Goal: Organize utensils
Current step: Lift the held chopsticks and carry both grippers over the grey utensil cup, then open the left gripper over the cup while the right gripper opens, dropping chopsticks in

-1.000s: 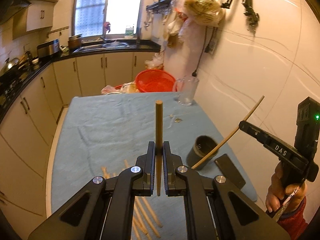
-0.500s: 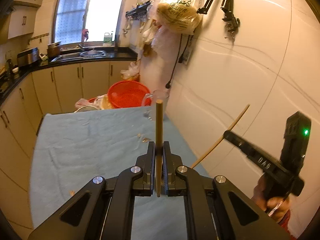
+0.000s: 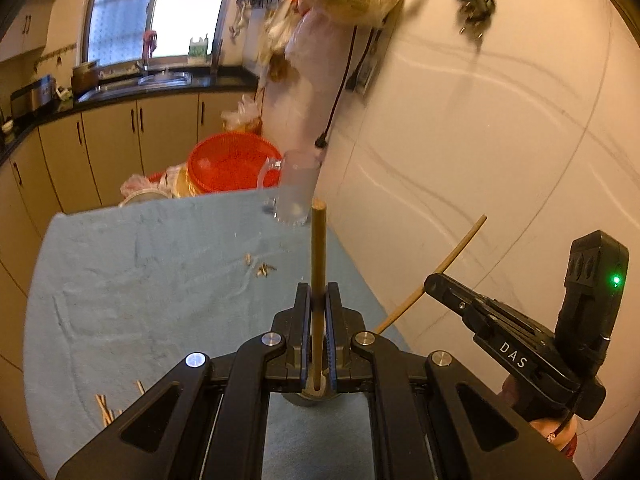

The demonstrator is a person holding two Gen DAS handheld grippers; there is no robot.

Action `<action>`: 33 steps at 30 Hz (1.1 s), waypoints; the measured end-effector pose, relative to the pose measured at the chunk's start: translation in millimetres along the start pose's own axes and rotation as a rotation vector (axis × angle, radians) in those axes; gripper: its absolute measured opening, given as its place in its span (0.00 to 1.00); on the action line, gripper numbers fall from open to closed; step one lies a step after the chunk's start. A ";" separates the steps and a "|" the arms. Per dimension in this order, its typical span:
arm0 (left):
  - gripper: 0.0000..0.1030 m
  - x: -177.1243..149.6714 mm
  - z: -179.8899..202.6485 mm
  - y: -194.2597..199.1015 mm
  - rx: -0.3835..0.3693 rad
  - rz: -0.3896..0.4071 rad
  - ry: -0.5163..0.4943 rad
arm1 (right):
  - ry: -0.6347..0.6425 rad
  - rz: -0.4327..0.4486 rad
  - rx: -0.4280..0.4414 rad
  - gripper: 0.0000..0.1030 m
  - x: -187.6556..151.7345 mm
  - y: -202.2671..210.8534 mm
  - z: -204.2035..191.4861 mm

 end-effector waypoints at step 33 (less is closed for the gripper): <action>0.24 -17.2 -24.8 -25.1 0.036 -0.046 0.047 | -0.086 -0.041 -0.037 0.27 -17.5 -27.0 31.7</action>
Point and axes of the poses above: each gripper's, at about its wrist camera, not at the fingertips, and y roughly against the way its jaws point, z to its right, x to its top, the point moved 5 cm from there along -y, roughly the way its jaws point, and after that the axes turned 8 degrees about x, right-handed, at the moved point
